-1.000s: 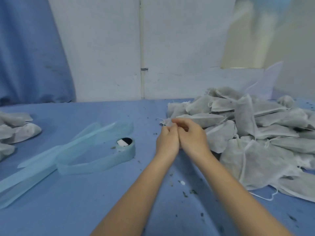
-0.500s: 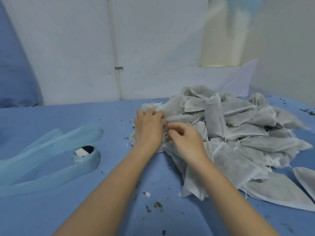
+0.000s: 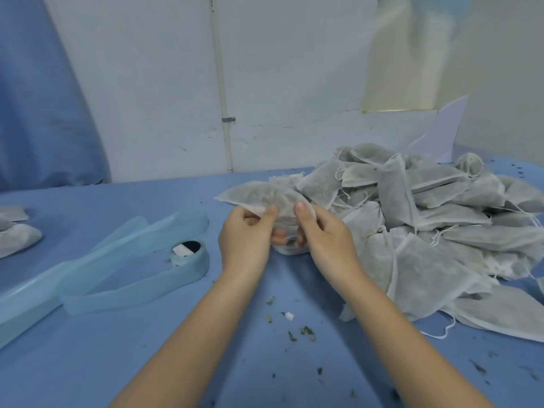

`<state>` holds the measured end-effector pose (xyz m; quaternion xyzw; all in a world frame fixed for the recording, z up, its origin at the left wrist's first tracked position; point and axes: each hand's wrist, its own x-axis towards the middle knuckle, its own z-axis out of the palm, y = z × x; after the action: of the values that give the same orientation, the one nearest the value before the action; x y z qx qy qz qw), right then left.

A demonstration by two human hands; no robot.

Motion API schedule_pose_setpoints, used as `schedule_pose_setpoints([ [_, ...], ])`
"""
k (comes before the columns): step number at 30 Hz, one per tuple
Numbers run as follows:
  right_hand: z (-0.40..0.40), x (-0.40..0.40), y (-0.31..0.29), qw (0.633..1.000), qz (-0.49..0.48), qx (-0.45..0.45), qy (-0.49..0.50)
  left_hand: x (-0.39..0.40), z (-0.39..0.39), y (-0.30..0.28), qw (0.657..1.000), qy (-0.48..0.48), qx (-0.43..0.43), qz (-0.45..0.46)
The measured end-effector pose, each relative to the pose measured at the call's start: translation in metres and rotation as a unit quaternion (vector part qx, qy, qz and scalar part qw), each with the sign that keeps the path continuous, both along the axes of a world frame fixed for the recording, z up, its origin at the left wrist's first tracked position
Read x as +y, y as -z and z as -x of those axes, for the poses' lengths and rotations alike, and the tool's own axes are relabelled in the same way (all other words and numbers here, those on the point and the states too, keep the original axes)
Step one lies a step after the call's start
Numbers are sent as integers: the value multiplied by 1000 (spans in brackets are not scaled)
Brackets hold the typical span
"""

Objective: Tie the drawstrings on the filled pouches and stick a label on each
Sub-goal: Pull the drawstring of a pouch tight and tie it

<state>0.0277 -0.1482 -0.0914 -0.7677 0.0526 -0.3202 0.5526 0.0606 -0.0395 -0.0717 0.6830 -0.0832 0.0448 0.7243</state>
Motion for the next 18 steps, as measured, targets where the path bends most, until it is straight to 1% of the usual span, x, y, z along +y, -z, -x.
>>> schedule_pose_setpoints([
  [1, 1, 3, 0, 1000, 3, 2, -3, 7, 2, 1, 997, -33, -32, -58],
  [2, 1, 7, 1, 1000, 1, 3, -7, 14, 4, 3, 987, -76, -68, -121],
  [4, 1, 12, 5, 1000, -1, 16, -19, 26, 8, 6, 945, -159, -153, -240],
  [5, 1, 15, 6, 999, 3, 26, -28, 31, 11, 6, 920, -180, -212, -276],
  [7, 3, 19, 8, 997, 23, 43, -62, 37, 14, 7, 872, -160, -357, -296],
  [8, 4, 21, 7, 995, 36, 48, -84, 39, 14, 8, 849, -128, -411, -307],
  [9, 6, 22, 6, 992, 48, 52, -105, 40, 14, 9, 834, -85, -436, -329],
  [10, 8, 24, 5, 989, 59, 55, -123, 41, 13, 10, 831, -31, -428, -355],
  [12, 10, 25, 4, 984, 73, 62, -149, 42, 9, 10, 855, 70, -355, -373],
  [13, 12, 24, 4, 983, 75, 63, -157, 41, 7, 12, 867, 104, -317, -371],
  [15, 13, 24, 4, 982, 62, 57, -168, 40, 2, 15, 870, 126, -281, -384],
  [18, 10, 18, 10, 990, -5, 65, -128, 39, -3, 20, 846, 90, -285, -441],
])
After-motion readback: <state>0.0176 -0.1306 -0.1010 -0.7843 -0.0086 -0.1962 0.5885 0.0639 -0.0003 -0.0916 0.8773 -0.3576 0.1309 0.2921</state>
